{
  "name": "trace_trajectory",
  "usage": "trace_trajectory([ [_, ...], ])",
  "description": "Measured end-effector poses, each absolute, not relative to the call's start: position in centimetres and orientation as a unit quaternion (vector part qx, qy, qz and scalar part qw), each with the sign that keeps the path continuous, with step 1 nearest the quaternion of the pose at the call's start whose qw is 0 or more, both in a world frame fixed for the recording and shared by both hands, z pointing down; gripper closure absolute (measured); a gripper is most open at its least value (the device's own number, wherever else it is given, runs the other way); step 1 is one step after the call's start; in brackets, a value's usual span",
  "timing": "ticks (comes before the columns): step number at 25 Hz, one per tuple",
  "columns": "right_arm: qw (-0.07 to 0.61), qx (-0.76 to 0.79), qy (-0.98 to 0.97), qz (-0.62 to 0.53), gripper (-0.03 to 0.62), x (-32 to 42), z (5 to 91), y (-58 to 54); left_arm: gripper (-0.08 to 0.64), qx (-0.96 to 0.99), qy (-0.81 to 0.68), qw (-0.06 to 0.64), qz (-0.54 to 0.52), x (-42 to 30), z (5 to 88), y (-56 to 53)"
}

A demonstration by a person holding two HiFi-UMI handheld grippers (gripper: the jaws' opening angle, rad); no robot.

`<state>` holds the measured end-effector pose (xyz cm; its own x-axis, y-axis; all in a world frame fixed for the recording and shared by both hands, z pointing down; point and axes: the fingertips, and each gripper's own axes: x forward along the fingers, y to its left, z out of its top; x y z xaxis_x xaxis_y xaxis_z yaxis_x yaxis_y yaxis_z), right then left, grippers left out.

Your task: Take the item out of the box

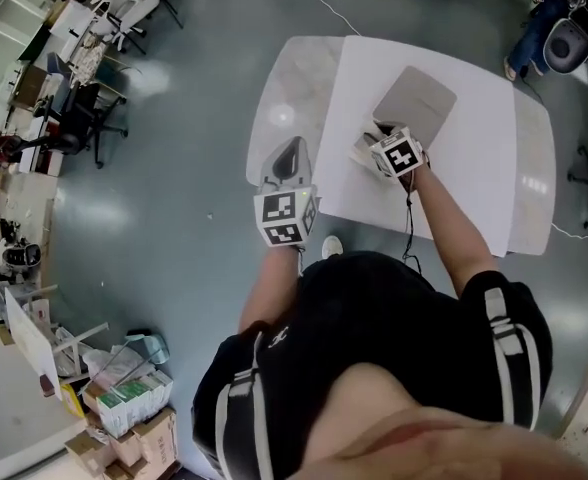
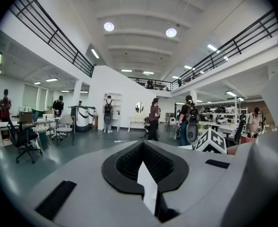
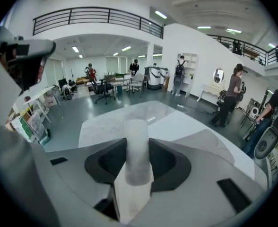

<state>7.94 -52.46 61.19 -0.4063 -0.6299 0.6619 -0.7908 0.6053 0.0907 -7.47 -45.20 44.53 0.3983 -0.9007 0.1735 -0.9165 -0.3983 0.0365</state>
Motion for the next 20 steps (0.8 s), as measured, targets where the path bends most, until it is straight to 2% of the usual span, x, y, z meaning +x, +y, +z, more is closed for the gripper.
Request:
trace_trajectory([
  [14,0.136,0.545,-0.827,0.017,0.453,13.8,45.3,-48.4,0.549,0.87,-0.487,0.05,0.054,-2.7,43.5,-45.5],
  [20,0.073,0.611,-0.788,-0.011,0.454,17.1,42.1,-45.8,0.549,0.882,-0.465,0.048,0.055,-0.9,43.6,-45.5],
])
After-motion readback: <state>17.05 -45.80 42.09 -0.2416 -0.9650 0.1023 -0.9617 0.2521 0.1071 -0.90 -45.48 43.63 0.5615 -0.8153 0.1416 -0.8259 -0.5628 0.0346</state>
